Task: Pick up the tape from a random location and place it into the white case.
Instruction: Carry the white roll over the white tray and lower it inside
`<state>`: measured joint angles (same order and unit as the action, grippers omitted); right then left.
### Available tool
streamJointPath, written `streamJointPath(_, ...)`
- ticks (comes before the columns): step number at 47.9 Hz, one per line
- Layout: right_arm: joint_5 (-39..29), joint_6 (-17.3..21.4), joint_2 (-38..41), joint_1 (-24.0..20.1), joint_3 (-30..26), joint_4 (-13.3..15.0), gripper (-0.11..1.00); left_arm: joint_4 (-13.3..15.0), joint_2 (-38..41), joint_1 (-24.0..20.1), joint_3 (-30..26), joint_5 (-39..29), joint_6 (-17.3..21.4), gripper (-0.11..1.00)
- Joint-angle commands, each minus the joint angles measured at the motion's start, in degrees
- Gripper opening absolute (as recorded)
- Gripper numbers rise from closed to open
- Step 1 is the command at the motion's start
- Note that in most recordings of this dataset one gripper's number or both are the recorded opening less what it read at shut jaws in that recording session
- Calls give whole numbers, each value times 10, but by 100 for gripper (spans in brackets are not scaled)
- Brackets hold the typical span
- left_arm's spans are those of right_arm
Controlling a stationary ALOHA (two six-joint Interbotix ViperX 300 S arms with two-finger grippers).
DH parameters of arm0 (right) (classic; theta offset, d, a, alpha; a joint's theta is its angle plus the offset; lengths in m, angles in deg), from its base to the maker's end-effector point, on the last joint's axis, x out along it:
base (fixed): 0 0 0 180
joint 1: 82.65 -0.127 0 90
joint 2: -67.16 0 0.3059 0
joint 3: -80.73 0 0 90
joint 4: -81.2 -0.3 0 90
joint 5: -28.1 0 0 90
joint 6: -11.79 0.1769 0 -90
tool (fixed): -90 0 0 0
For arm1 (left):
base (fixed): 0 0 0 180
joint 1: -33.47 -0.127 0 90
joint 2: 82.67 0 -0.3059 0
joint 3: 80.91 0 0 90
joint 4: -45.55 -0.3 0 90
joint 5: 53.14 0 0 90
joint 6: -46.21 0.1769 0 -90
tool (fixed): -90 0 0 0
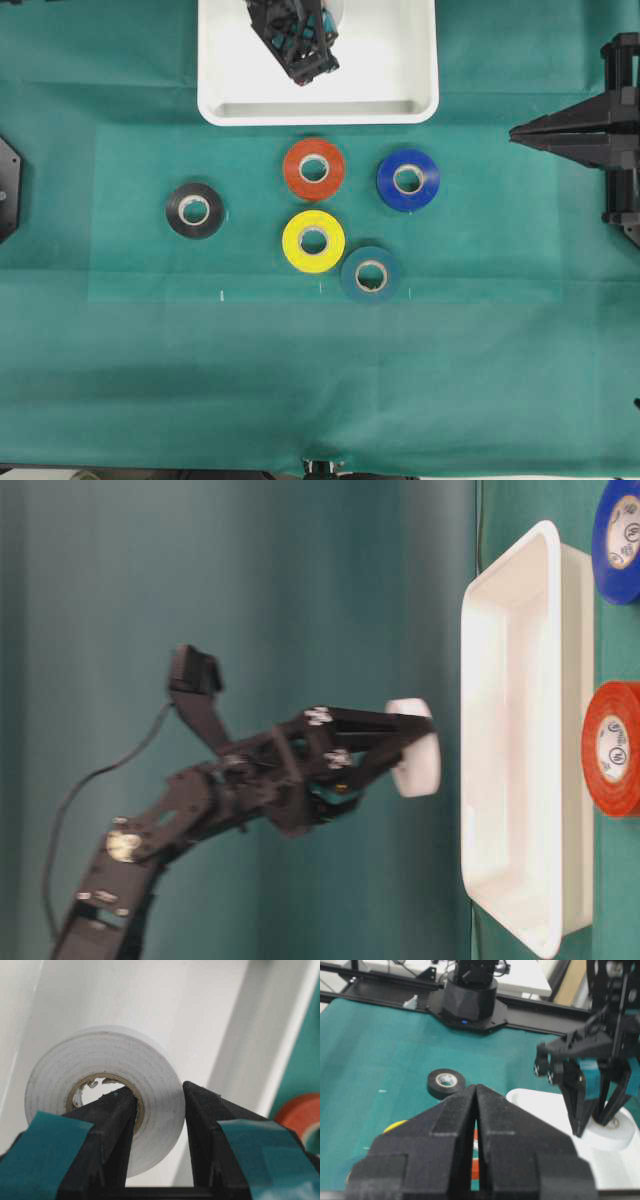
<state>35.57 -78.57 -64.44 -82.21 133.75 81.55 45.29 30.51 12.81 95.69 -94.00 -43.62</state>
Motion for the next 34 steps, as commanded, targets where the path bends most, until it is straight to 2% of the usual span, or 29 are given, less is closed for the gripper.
streamJointPath(1, 2, -1, 4, 1, -15, 0, 0, -1, -4, -6, 18, 43, -2, 26)
streamJointPath(12, 2, -1, 6, 1, -14, 1, 0, 1, 40, -25, 56, 99, -2, 26)
streamJointPath(34, 2, -1, 8, 1, -14, 1, 0, 2, 68, -27, 53, 114, -3, 26)
